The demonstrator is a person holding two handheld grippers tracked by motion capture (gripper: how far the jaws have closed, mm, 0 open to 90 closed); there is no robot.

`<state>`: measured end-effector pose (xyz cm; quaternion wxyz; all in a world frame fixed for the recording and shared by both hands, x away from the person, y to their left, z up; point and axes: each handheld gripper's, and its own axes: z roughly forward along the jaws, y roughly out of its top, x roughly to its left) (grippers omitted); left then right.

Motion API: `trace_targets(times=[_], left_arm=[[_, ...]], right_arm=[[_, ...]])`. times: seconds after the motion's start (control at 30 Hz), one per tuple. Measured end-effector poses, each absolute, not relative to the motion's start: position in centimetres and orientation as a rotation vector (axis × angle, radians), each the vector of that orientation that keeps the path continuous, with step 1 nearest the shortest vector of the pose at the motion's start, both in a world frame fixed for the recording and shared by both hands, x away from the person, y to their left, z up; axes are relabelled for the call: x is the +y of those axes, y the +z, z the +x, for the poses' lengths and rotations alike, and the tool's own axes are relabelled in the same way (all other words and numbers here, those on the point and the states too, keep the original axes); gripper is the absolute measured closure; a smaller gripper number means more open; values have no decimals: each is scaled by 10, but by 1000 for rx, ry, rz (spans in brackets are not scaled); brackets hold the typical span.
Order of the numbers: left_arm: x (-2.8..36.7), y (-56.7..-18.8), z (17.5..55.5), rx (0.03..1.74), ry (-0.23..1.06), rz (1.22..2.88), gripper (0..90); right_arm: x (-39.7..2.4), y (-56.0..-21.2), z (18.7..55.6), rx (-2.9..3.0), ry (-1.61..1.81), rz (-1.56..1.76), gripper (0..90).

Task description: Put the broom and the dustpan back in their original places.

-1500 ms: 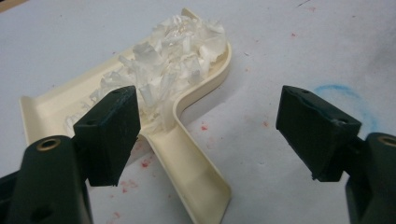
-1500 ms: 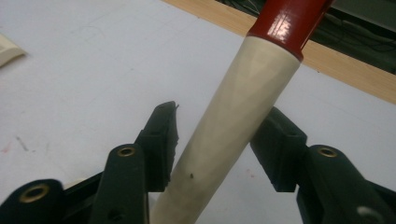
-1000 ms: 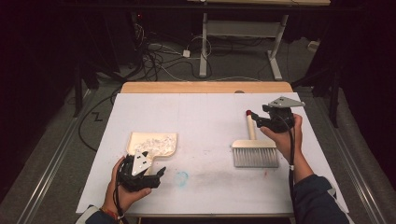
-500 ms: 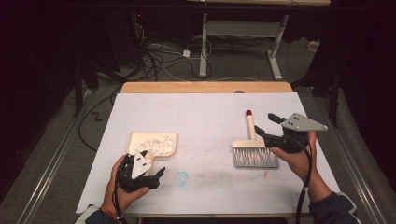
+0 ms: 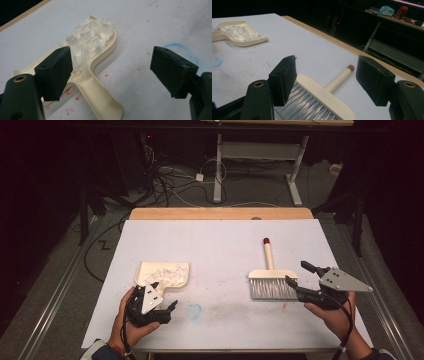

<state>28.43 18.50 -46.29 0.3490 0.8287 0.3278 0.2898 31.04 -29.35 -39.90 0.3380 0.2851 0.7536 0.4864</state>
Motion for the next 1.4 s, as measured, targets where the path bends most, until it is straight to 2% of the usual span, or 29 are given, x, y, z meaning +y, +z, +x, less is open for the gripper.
trace_targets(times=[0.73, 1.1, 1.4], left_arm=[[186, -466, 278, 824, 765, 2171, 173], [185, -468, 278, 812, 762, 2177, 168], [184, -469, 276, 793, 760, 2194, 168]], right_arm=[[-320, -443, 280, 1984, 1193, 794, 323], [-314, -449, 275, 1969, 1136, 833, 200], [-313, -446, 274, 1951, 1147, 826, 187]])
